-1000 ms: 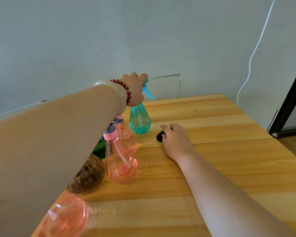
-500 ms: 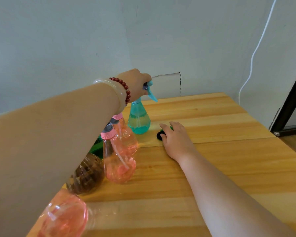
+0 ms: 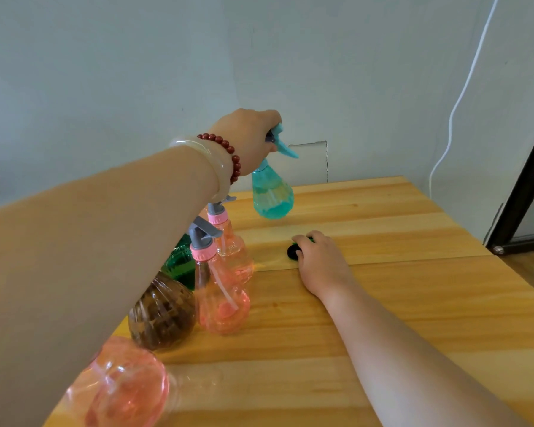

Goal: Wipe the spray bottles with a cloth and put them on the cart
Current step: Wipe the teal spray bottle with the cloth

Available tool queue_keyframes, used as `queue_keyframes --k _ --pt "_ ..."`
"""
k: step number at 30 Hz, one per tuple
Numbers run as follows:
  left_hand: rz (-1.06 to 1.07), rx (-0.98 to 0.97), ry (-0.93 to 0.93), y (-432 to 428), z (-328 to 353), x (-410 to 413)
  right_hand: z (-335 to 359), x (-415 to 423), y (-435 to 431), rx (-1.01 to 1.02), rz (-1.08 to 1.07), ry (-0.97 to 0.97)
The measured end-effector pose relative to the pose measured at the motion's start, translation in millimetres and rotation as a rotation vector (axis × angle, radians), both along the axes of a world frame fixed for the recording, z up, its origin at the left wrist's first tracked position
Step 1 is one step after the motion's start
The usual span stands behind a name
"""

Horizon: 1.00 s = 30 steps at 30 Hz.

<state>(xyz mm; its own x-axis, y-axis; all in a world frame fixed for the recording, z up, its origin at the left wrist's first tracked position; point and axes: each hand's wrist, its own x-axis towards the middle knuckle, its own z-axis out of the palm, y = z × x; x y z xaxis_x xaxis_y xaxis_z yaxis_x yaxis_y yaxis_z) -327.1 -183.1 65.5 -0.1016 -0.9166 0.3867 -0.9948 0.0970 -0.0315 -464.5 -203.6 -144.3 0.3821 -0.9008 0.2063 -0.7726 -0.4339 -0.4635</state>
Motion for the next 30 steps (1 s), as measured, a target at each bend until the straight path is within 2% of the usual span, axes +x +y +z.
queue_keyframes --k 10,30 --pt "-0.024 -0.013 -0.143 45.7 8.2 -29.2 11.3 -11.1 21.2 0.059 -0.116 -0.099" --pt "-0.082 0.086 -0.033 182.5 -8.0 -56.9 25.4 -57.8 146.7 -0.054 -0.161 -0.340"
